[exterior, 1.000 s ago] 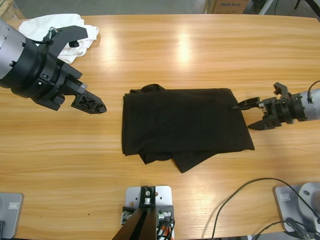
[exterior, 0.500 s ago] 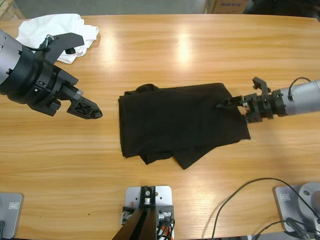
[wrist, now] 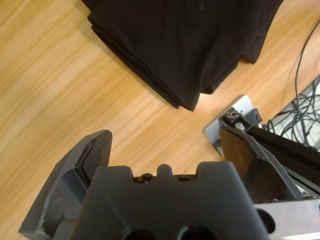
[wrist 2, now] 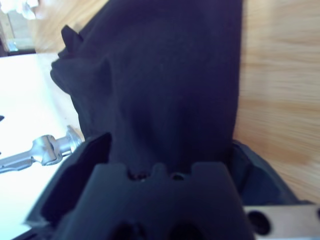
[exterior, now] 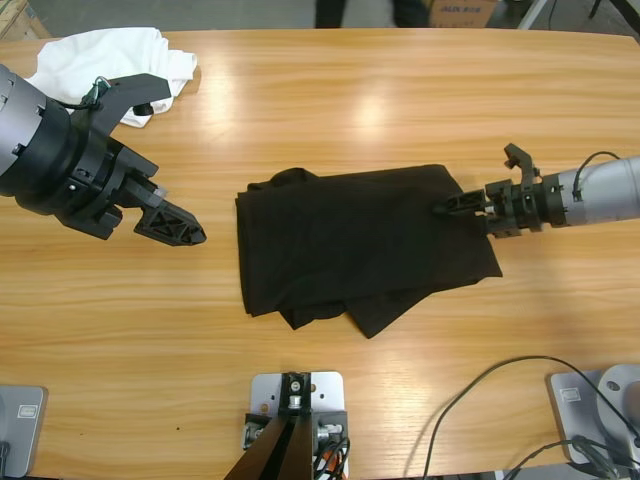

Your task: Fold clothes

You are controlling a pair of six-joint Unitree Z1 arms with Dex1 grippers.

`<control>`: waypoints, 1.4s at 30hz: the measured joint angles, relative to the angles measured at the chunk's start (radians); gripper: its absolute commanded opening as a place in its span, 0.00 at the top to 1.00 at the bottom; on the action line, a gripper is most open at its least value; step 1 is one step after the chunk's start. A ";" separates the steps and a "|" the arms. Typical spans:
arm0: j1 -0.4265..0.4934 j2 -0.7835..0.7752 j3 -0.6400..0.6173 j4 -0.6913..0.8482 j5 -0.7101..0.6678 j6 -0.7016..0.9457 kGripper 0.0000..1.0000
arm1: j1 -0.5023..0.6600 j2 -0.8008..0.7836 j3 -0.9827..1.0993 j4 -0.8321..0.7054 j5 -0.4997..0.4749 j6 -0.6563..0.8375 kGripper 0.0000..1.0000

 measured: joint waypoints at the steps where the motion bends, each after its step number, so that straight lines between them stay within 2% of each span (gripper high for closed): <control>1: 0.000 0.000 0.003 0.000 -0.001 0.000 0.17 | 0.000 0.014 0.000 0.001 0.011 -0.009 0.40; 4: 0.000 0.000 0.011 0.000 -0.003 0.000 0.17 | 0.000 0.052 0.000 0.004 0.045 -0.036 0.40; 5: 0.000 0.000 0.013 0.000 -0.005 0.000 0.17 | 0.000 0.062 0.000 0.004 0.054 -0.041 0.45; 6: 0.000 0.000 0.015 0.000 -0.006 0.000 0.17 | 0.000 0.068 0.000 0.004 0.060 -0.044 0.57; 8: 0.000 0.000 0.019 0.000 -0.010 0.000 0.17 | 0.000 0.077 -0.001 0.002 0.069 -0.050 0.96; 9: 0.000 0.000 0.021 0.000 -0.011 0.000 0.17 | 0.000 0.081 -0.001 -0.001 0.074 -0.051 1.00; 21: 0.000 0.000 0.027 0.000 -0.017 0.000 0.17 | 0.000 0.153 0.007 -0.036 0.146 -0.114 1.00; 24: 0.000 0.000 0.029 0.000 -0.017 0.000 0.17 | 0.000 0.137 0.007 -0.030 0.130 -0.115 1.00; 28: 0.000 0.000 0.040 -0.001 -0.017 0.000 0.17 | 0.000 0.026 -0.006 0.102 -0.010 -0.130 1.00; 34: 0.000 0.000 0.050 -0.016 -0.017 -0.002 0.17 | 0.000 -0.175 -0.202 0.508 -0.269 -0.146 1.00; 37: 0.000 -0.004 0.064 -0.022 -0.017 -0.003 0.17 | -0.011 -0.202 -0.294 0.671 -0.363 -0.175 1.00; 42: 0.000 -0.022 0.112 -0.046 -0.017 -0.011 0.17 | -0.066 -0.205 -0.386 0.838 -0.481 -0.181 1.00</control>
